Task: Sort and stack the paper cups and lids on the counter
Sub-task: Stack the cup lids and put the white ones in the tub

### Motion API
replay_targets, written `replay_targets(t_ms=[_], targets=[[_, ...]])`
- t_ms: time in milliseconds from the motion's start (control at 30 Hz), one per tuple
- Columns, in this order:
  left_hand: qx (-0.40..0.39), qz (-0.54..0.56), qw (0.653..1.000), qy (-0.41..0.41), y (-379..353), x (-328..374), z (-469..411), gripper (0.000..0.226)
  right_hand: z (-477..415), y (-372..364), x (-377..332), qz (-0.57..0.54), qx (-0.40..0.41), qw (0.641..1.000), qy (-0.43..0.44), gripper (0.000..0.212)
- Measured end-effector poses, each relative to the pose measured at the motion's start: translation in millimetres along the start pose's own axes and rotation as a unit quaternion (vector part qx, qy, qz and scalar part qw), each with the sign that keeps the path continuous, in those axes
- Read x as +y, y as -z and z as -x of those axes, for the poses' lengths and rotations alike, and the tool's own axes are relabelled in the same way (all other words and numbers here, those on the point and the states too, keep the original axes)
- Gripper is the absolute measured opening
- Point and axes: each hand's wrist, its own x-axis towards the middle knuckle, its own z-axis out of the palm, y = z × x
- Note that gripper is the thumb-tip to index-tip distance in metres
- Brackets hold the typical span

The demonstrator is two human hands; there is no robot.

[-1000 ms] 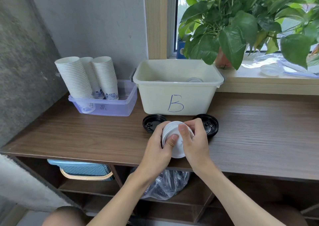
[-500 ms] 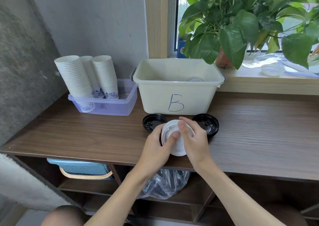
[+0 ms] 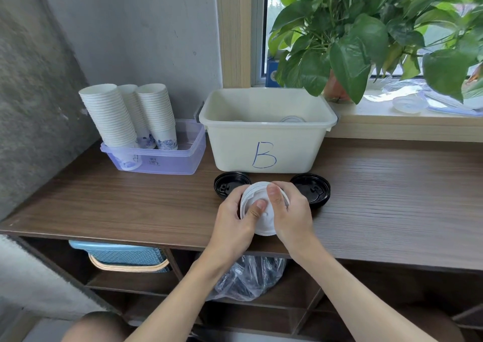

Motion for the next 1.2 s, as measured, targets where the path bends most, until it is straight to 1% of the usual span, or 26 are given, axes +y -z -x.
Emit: replay_targets(t_ms=[67, 133, 233, 300, 367, 433, 500, 600, 733, 833, 967, 1067, 1133, 1200], targets=[[-0.025, -0.005, 1.000, 0.013, -1, 1, -1, 0.037, 1, 1, -1, -0.023, 0.025, 0.999, 0.000, 0.022], [-0.035, -0.012, 0.999, 0.025, -2, 1, -1, 0.035, 1, 2, -1, -0.052, 0.044, 0.998, -0.003, 0.026], [-0.027, -0.001, 1.000, 0.013, 0, 0, -2, 0.033, 2, 3, -2, -0.076, 0.029, 0.997, -0.008, 0.029], [-0.044, -0.011, 0.999, 0.009, 1, -2, -3, 0.043, 3, 3, -1, -0.077, 0.003, 0.997, -0.013, 0.038], [-0.034, -0.036, 0.998, 0.027, 2, -3, -2, 0.063, 2, 3, -1, -0.059, -0.013, 0.998, -0.017, 0.045], [-0.016, -0.044, 0.998, 0.043, 2, -4, -1, 0.069, 1, 2, -1, -0.044, -0.008, 0.999, -0.022, 0.043], [-0.031, -0.038, 0.997, 0.051, 1, -4, 0, 0.062, 2, 2, -1, -0.045, 0.002, 0.999, -0.028, 0.039], [-0.056, -0.039, 0.997, 0.040, -1, -3, -1, 0.036, 3, 3, 0, -0.062, 0.019, 0.997, -0.037, 0.039], [-0.045, -0.032, 0.998, 0.019, -1, -4, 0, 0.028, 3, 3, -1, -0.052, 0.012, 0.998, -0.022, 0.043], [-0.037, -0.031, 0.999, 0.010, 0, -3, 0, 0.026, 2, 1, -2, -0.037, 0.008, 0.999, 0.000, 0.037], [-0.043, -0.035, 0.998, 0.005, 2, 0, -2, 0.021, 1, 3, -3, -0.034, 0.007, 0.999, 0.019, 0.037], [-0.041, -0.043, 0.998, -0.010, 9, 18, -16, 0.027, -13, 6, -19, -0.038, -0.025, 0.999, 0.030, 0.040], [-0.026, -0.051, 0.998, -0.036, 16, 39, -34, 0.033, -31, 11, -36, -0.057, -0.056, 0.996, 0.043, 0.047], [-0.019, -0.057, 0.996, -0.064, 25, 62, -54, 0.037, -53, 18, -55, -0.047, -0.076, 0.994, 0.067, 0.057]])
